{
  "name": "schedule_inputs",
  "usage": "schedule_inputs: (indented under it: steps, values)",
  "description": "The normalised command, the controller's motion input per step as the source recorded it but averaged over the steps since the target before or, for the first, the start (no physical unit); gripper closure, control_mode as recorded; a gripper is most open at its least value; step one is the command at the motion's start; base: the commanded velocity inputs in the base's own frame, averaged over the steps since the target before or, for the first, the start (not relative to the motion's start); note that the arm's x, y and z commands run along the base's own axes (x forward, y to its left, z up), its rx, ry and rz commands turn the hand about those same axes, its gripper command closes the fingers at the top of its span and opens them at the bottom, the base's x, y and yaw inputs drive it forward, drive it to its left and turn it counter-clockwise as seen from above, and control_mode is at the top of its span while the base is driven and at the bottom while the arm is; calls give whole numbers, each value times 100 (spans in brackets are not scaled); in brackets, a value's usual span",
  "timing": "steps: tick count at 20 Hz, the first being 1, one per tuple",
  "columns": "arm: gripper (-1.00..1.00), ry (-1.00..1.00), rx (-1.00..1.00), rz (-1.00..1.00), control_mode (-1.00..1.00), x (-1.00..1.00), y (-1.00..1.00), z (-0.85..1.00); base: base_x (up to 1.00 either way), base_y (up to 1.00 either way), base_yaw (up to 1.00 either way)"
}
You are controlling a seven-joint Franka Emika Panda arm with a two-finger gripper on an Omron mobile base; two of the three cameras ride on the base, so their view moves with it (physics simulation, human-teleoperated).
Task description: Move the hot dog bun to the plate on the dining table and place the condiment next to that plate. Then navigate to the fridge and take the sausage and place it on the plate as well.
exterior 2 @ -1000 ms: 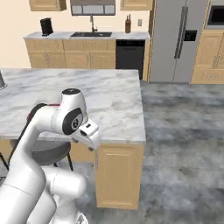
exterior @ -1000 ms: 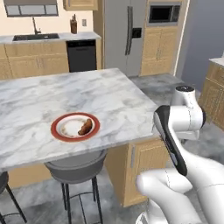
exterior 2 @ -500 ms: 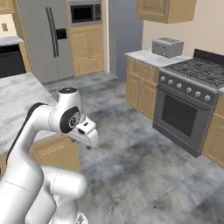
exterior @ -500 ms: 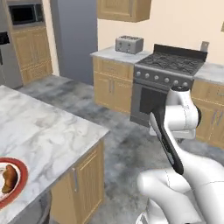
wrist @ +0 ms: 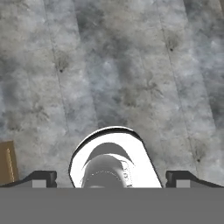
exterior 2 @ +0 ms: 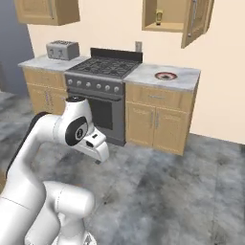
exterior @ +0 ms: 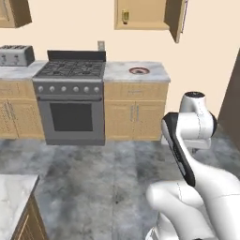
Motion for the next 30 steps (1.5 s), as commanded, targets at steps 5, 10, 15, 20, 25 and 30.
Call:
schedule_inputs:
  steps: [5, 10, 15, 20, 25, 30]
  values:
    - [-100, 0, 0, 0, 100, 0, 0, 0, 100, -10, -47]
    - [-100, 0, 0, 0, 100, 0, 0, 0, 100, 7, -27]
    - [-100, 0, 0, 0, 100, 0, 0, 0, 100, 30, 3]
    - [-100, 0, 0, 0, 100, 0, 0, 0, 100, 3, 28]
    - [-100, 0, 0, 0, 100, 0, 0, 0, 100, 0, 33]
    - [-100, 0, 0, 0, 100, 0, 0, 0, 94, -1, 11]
